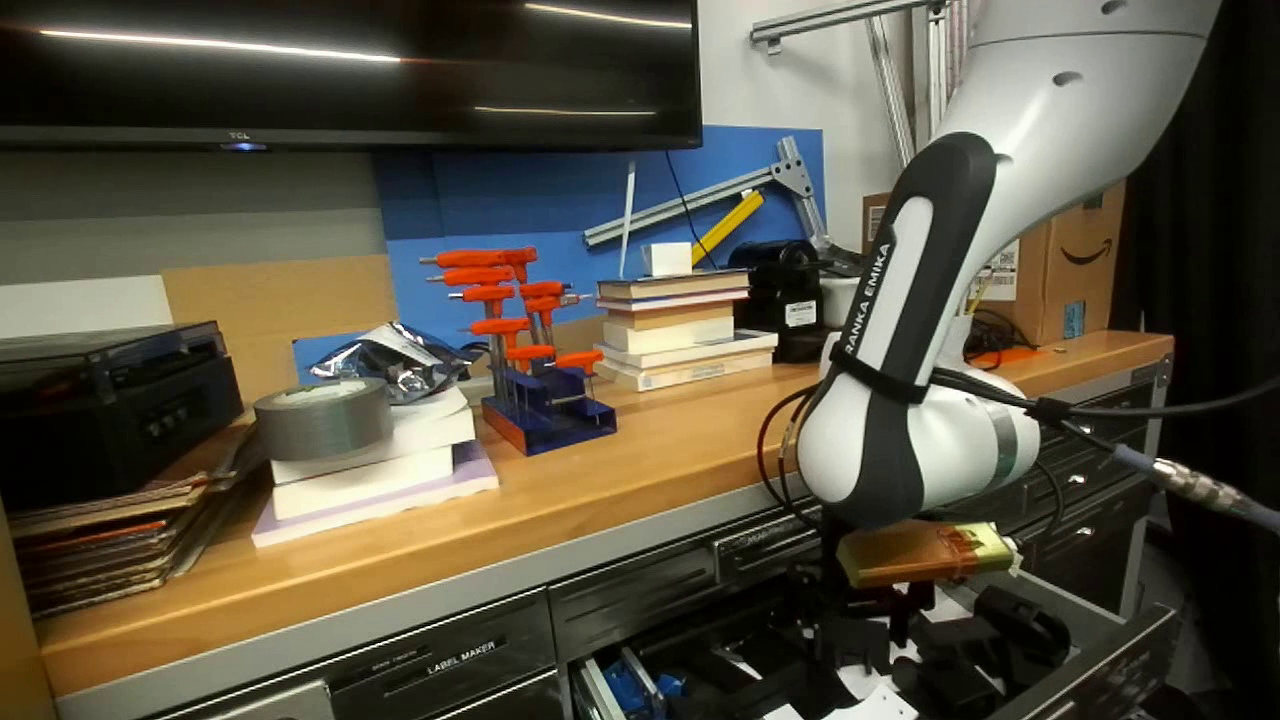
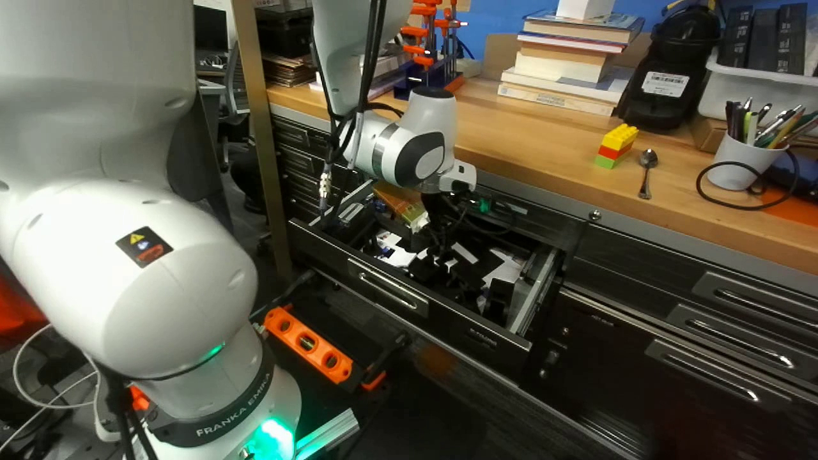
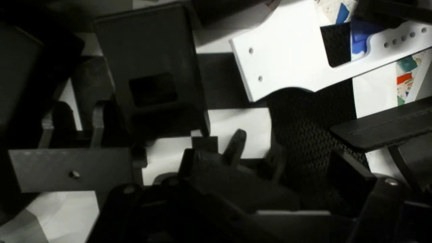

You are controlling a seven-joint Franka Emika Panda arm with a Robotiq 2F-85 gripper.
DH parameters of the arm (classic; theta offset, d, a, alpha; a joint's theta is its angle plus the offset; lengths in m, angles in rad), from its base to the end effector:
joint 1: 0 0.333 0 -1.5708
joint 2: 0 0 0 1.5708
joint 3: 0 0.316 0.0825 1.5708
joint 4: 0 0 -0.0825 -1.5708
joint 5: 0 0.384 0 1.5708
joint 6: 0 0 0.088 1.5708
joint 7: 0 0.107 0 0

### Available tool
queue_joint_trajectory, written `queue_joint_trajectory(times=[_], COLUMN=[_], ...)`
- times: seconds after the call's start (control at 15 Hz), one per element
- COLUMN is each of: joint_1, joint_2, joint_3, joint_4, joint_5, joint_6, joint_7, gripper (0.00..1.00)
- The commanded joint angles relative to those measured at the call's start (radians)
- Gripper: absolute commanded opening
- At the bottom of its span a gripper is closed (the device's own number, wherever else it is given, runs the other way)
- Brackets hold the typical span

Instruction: Put the blue objects into the drawer then close the drawer.

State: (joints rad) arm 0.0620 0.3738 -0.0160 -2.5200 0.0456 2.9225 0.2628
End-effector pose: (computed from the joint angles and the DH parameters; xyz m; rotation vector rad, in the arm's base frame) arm 0.4570 0.0176 0.1406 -3.1058 0.4060 -0.0435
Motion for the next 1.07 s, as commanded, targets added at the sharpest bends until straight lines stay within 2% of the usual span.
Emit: queue_joint_trajectory(times=[0.0, 0.2, 0.33, 0.6, 0.73, 1.0], joint_1=[0.142, 0.200, 0.219, 0.195, 0.186, 0.169], joint_2=[-0.086, -0.140, -0.177, -0.229, -0.260, -0.336], joint_3=[-0.113, -0.146, -0.149, -0.078, -0.043, 0.017], joint_4=[0.014, 0.038, 0.062, 0.065, 0.037, -0.083], joint_5=[-0.046, -0.124, -0.181, -0.219, -0.212, -0.186], joint_6=[-0.165, -0.301, -0.443, -0.627, -0.649, -0.541], joint_7=[0.158, 0.307, 0.465, 0.741, 0.847, 0.973], gripper=[1.00, 1.00, 1.00, 1.00, 1.00, 1.00])
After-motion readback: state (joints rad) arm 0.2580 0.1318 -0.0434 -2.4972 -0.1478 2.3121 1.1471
